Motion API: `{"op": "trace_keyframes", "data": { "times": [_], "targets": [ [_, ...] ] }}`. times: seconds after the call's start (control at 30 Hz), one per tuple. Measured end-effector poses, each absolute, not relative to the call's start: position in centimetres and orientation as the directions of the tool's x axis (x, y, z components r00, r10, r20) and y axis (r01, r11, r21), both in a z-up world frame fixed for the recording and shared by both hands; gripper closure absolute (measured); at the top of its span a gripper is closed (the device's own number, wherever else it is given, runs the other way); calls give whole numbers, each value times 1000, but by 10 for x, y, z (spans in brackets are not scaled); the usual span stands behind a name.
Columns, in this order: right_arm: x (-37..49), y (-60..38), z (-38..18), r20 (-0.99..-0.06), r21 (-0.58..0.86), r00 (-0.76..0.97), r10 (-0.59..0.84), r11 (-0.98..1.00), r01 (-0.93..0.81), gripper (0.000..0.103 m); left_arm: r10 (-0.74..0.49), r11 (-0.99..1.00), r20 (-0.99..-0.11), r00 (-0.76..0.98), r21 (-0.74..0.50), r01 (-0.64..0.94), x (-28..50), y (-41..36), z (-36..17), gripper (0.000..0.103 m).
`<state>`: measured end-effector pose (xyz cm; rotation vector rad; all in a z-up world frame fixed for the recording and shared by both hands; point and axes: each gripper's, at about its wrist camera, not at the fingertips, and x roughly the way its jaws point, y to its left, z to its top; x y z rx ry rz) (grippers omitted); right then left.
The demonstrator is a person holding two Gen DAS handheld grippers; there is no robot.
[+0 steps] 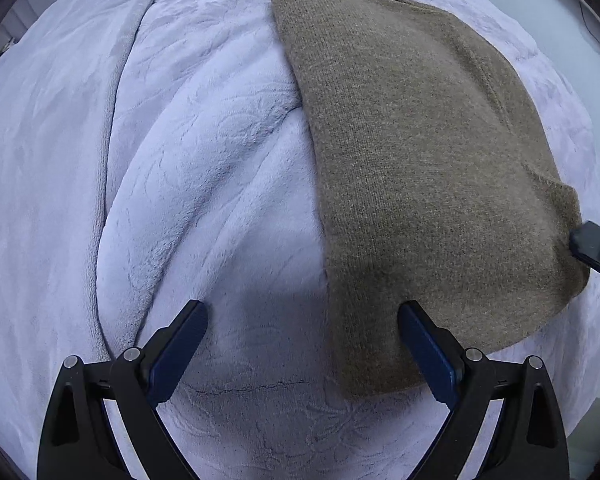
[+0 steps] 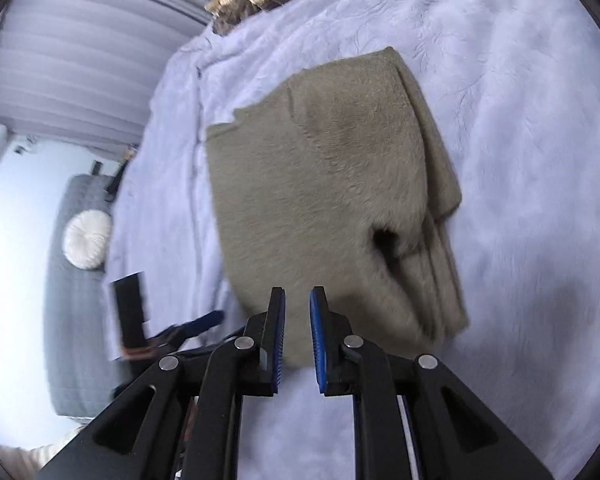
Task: Fold small clothes
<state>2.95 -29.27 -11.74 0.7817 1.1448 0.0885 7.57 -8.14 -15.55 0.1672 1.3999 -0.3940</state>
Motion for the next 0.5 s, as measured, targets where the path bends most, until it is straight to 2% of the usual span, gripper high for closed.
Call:
{"op": "trace_keyframes", "data": {
  "times": [0.07, 0.1, 0.2, 0.3, 0.33, 0.4, 0.5],
  "targets": [
    [41, -293, -129, -850, 495, 377, 367, 801, 337, 87, -170, 925, -977, 131, -112, 363, 76, -80, -149, 6],
    [43, -297, -136, -878, 444, 350, 325, 826, 347, 92, -174, 926, -974, 148, -110, 361, 77, -78, -144, 6],
    [29, -318, -145, -861, 487, 372, 347, 773, 407, 95, -200, 930, -953, 226, -112, 349, 86, -72, -124, 6],
    [25, -337, -118, -819, 521, 479, 317, 760, 387, 82, -207, 938, -935, 287, -106, 331, 107, -72, -112, 6],
    [30, -343, -112, -811, 522, 500, 305, 764, 380, 65, -202, 940, -935, 291, -102, 326, 116, -76, -113, 6],
    [44, -356, -111, -809, 525, 510, 293, 752, 400, 40, -189, 945, -931, 313, -86, 315, 132, -83, -113, 6],
    [69, -373, -122, -798, 554, 514, 316, 721, 417, 40, -172, 951, -924, 341, -66, 303, 145, -91, -116, 6]
  ]
}}
